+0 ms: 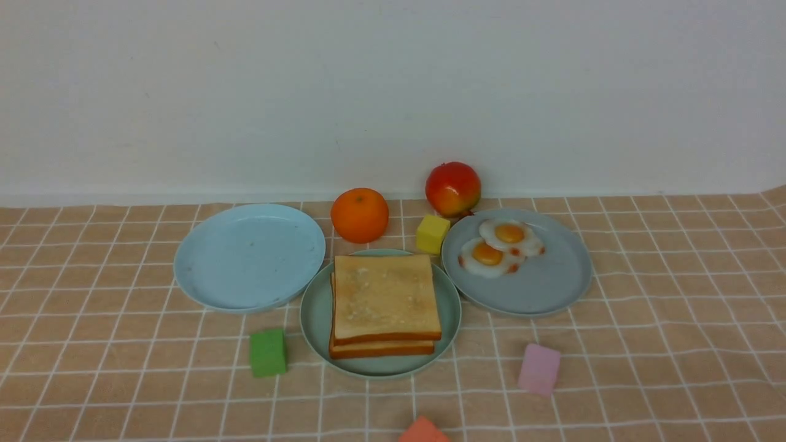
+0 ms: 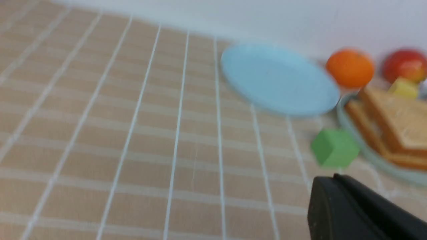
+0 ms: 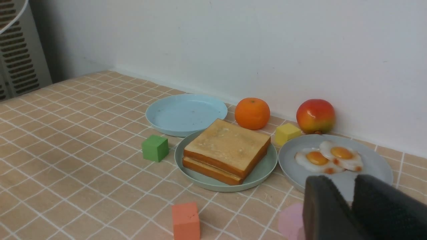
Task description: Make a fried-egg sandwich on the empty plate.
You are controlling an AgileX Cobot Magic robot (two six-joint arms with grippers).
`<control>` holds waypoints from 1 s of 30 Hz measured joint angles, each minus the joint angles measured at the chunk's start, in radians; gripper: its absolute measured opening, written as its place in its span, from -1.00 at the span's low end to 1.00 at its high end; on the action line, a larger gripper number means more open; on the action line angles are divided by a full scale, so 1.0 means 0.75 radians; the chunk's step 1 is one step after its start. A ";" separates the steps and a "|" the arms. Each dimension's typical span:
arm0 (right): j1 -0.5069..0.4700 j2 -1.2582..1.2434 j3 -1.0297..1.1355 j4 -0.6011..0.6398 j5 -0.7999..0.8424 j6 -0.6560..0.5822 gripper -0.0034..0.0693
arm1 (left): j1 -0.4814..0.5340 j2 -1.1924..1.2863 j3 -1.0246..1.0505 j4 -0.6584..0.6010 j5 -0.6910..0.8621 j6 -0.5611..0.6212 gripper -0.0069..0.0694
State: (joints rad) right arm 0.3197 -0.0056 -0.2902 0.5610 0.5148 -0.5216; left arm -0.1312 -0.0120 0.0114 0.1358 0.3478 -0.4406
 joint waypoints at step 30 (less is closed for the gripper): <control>0.000 0.000 0.001 0.000 0.004 0.000 -0.33 | 0.133 0.000 0.025 -0.056 0.058 0.352 -0.79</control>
State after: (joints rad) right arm 0.3197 -0.0056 -0.2891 0.5610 0.5178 -0.5216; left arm -0.0316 -0.0120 0.0299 0.0936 0.3910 -0.1764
